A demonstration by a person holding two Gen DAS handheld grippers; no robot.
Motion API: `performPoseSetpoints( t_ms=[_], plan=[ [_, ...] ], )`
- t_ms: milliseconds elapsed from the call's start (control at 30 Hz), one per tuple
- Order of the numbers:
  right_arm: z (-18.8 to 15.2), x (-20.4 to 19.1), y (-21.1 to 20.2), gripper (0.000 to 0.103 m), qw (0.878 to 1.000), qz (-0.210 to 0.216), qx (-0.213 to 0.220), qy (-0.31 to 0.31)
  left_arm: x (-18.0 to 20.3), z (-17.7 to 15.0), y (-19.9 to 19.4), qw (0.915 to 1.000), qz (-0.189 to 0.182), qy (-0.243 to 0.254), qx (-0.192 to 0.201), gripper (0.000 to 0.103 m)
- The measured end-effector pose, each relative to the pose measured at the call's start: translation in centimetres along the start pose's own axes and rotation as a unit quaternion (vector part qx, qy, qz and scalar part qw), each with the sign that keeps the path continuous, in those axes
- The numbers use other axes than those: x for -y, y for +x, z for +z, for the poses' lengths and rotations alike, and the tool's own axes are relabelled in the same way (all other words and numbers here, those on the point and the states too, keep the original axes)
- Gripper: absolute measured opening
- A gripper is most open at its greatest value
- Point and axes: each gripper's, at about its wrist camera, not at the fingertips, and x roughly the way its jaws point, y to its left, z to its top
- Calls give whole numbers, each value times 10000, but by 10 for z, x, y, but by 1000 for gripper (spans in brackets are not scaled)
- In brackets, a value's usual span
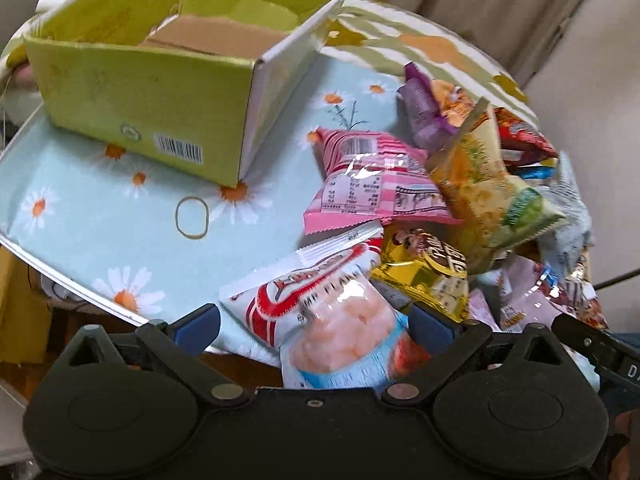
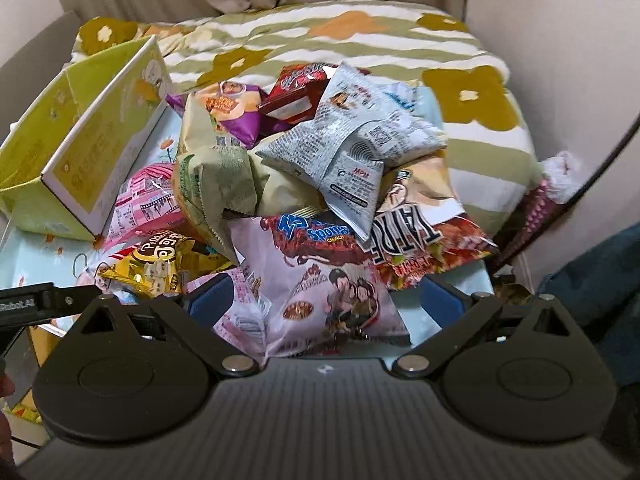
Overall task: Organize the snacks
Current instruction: 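Grasp the red-white shrimp flakes bag with left tool while right tool grasps the Spongy bag, then carry both bags to the cardboard box and open both tools to drop them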
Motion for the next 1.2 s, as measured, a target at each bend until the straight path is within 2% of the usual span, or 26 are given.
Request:
performPoseSetpoints(
  t_ms=[233,333,633,767,933,967,1067,1200],
  plan=[
    [6,5,35,103,9985,335,-362,-249,-4,-3,28,9983,-130,-486,-304,94],
    [8,6,46,103,9971,470,-524,-304,-6,-4,36,9966,-261,-635,-451,84],
    [16,12,64,103,9942,702,-727,-363,-4,-7,27,9977,-310,-526,-296,72],
    [18,11,70,103,9930,828,-778,-318,-6,-8,17,9979,-293,-545,-173,71],
    [19,11,72,91,9923,880,-781,-376,-5,-4,7,9986,-237,-476,9,71],
    [19,11,72,84,9925,870,-766,-394,-4,-3,5,9987,-225,-465,46,71],
    [20,13,69,77,9918,959,-753,-386,-5,-3,-6,9987,-212,-444,159,71],
    [18,11,58,74,9925,963,-648,-395,-6,-2,-20,9986,-177,-378,339,71]
  ],
)
